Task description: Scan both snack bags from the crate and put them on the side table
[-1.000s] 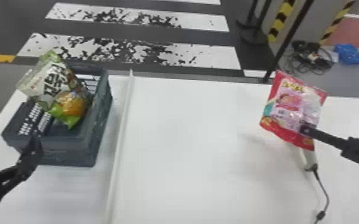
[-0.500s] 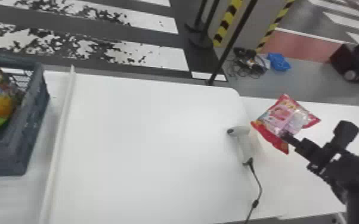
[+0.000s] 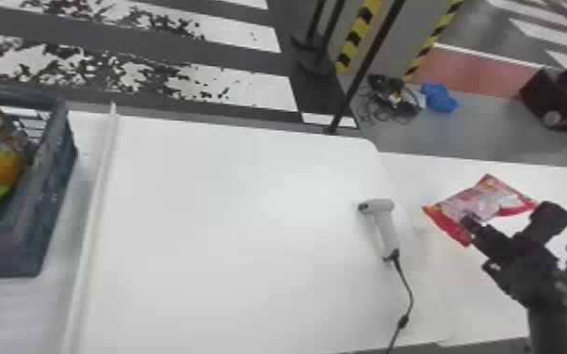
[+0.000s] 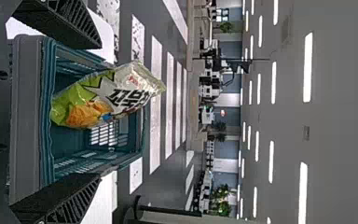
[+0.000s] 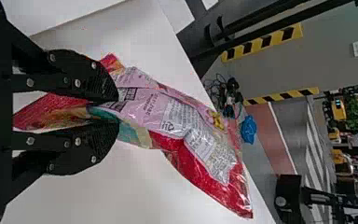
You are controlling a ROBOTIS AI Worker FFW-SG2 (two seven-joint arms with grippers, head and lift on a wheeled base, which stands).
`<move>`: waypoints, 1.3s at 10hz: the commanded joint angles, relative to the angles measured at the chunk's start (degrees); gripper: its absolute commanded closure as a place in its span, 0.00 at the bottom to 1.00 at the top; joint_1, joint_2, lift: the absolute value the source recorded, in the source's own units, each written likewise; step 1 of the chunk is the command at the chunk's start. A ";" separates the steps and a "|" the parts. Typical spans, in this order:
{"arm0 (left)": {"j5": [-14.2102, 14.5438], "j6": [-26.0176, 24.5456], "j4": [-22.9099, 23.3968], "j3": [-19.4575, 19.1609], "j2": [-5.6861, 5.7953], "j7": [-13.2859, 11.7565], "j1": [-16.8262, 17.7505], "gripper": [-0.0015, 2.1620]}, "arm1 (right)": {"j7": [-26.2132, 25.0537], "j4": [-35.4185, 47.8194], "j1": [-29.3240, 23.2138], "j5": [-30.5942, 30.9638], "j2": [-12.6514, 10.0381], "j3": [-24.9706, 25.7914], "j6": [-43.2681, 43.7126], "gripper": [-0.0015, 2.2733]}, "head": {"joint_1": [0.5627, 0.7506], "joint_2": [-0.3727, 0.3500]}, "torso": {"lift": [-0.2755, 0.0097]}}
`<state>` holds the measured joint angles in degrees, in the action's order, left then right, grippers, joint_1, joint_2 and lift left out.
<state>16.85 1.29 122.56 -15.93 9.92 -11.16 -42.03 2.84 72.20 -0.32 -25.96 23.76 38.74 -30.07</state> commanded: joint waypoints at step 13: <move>-0.41 -1.25 3.12 -0.60 -0.42 0.53 0.02 0.00 | -11.89 38.19 -29.56 17.96 -18.13 -34.08 42.94 0.02 | 0.70 0.39 | 0.66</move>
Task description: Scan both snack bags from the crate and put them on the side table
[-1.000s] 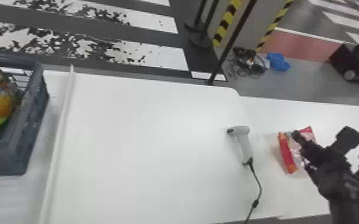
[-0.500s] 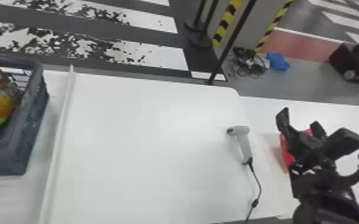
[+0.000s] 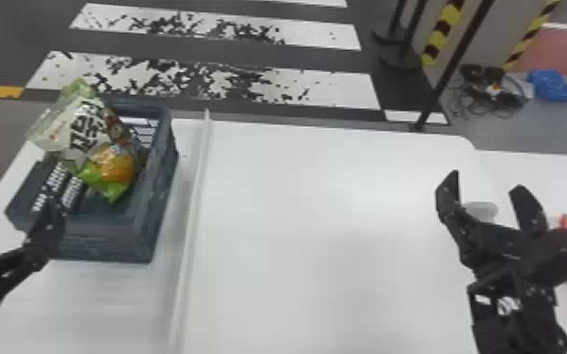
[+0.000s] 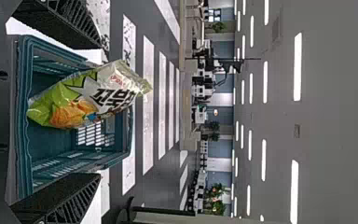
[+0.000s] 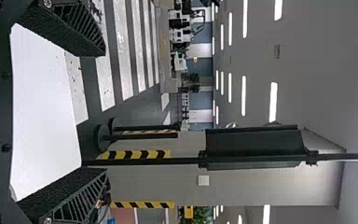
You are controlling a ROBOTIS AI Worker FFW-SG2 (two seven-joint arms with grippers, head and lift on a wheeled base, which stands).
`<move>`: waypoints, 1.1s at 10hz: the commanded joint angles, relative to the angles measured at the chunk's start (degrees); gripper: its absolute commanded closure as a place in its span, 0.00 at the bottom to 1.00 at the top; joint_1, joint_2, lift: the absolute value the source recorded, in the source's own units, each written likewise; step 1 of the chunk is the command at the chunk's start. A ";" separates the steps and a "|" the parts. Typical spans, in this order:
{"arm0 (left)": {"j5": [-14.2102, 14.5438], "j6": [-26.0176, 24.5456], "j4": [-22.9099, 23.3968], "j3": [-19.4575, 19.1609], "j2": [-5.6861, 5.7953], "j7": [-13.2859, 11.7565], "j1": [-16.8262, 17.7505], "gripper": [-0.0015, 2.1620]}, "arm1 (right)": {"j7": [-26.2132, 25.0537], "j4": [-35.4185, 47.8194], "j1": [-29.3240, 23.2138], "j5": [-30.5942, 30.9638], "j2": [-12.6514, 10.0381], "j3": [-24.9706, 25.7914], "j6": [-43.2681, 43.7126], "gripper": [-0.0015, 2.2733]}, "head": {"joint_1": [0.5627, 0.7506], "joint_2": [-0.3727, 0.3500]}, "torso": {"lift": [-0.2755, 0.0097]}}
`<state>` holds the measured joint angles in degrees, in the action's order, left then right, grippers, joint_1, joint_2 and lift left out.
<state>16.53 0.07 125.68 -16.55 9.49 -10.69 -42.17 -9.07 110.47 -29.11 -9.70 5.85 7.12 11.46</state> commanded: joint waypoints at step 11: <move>-1.85 -17.09 -4.57 -4.54 3.95 -0.38 16.77 0.03 | -4.64 -2.10 -4.73 7.24 -1.81 -12.13 3.87 0.02 | 0.70 0.76 | 0.66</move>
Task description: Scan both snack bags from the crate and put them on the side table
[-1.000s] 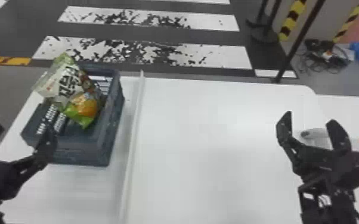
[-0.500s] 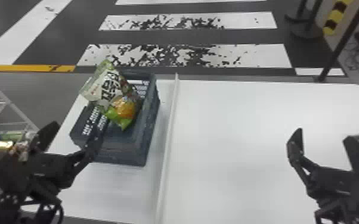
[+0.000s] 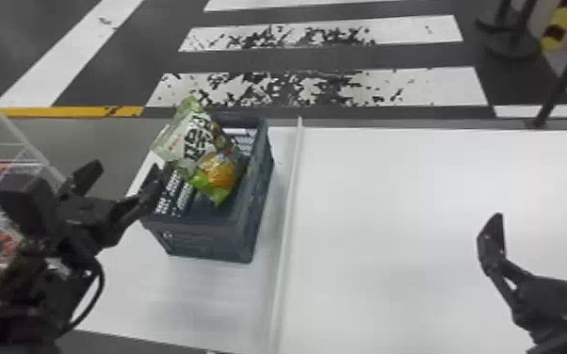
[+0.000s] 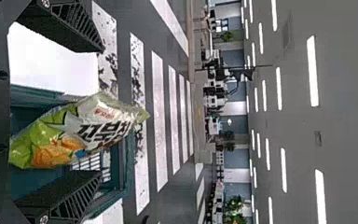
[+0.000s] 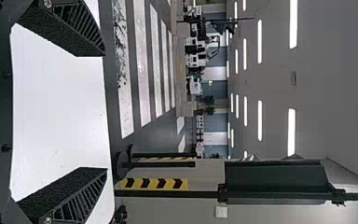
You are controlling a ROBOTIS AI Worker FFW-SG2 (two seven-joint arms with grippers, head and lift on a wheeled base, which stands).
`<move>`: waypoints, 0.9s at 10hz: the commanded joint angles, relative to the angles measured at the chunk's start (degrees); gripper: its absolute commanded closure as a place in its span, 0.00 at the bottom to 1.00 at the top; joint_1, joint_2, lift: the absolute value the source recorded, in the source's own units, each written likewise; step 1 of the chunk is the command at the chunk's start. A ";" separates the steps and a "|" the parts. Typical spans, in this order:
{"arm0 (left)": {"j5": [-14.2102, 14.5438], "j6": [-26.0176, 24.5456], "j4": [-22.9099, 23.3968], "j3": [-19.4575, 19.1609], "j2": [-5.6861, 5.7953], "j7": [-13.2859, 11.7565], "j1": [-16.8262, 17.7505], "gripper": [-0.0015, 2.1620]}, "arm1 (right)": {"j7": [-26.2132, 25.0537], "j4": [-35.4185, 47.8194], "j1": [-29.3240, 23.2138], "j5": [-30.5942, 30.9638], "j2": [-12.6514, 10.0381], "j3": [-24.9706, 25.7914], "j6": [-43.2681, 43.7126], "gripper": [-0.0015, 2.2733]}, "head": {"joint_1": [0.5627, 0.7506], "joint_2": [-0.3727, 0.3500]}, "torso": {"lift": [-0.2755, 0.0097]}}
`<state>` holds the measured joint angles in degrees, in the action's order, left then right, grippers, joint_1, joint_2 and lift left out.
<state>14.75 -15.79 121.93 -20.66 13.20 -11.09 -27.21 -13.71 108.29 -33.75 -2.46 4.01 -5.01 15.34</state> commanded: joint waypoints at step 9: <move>-9.48 -12.13 -26.39 10.38 4.12 -8.77 28.70 0.04 | 0.00 0.60 -0.79 0.00 0.04 0.79 -1.94 0.02 | 0.70 0.72 | 0.66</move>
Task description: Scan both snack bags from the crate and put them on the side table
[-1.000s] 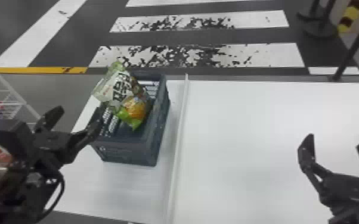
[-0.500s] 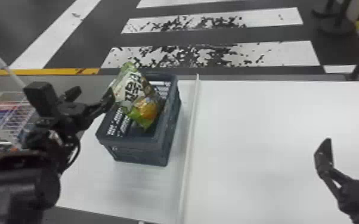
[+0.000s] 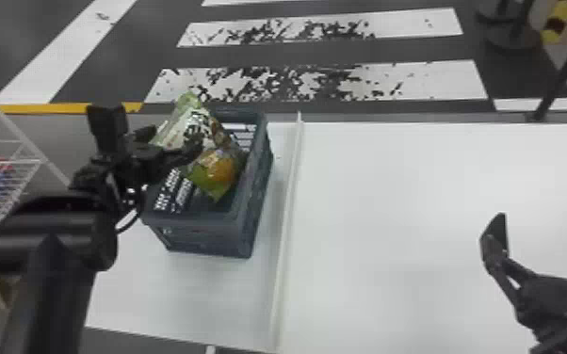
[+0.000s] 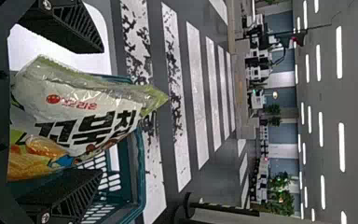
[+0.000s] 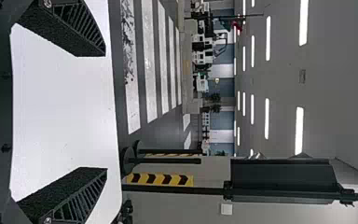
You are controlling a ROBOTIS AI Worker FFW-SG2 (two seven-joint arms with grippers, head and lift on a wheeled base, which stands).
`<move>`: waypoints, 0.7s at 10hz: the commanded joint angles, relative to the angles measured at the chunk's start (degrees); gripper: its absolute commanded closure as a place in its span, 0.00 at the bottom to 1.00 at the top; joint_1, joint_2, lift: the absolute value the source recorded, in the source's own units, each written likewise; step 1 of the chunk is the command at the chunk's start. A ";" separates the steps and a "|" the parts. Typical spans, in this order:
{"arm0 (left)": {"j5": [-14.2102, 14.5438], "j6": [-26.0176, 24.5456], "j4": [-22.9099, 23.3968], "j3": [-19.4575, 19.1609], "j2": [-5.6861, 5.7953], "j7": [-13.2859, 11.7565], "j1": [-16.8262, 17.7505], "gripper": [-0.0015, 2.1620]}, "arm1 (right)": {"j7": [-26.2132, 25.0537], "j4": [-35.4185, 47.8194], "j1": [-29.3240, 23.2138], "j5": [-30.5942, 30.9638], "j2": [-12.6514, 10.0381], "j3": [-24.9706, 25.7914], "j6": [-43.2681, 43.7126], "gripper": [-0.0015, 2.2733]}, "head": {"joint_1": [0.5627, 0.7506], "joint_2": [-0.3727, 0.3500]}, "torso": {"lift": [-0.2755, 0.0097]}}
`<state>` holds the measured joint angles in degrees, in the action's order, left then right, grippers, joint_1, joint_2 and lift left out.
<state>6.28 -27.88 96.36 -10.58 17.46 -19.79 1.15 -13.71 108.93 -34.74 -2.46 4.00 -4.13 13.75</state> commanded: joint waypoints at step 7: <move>-6.54 -7.24 -0.03 1.35 -1.03 -3.94 0.25 0.95 | 0.00 -0.03 0.38 -1.23 0.49 0.27 -0.70 0.02 | 0.70 0.66 | 0.66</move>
<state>-0.16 -33.70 96.17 -9.05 16.49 -23.85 1.58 -13.71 108.89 -34.36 -3.58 4.48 -3.87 13.04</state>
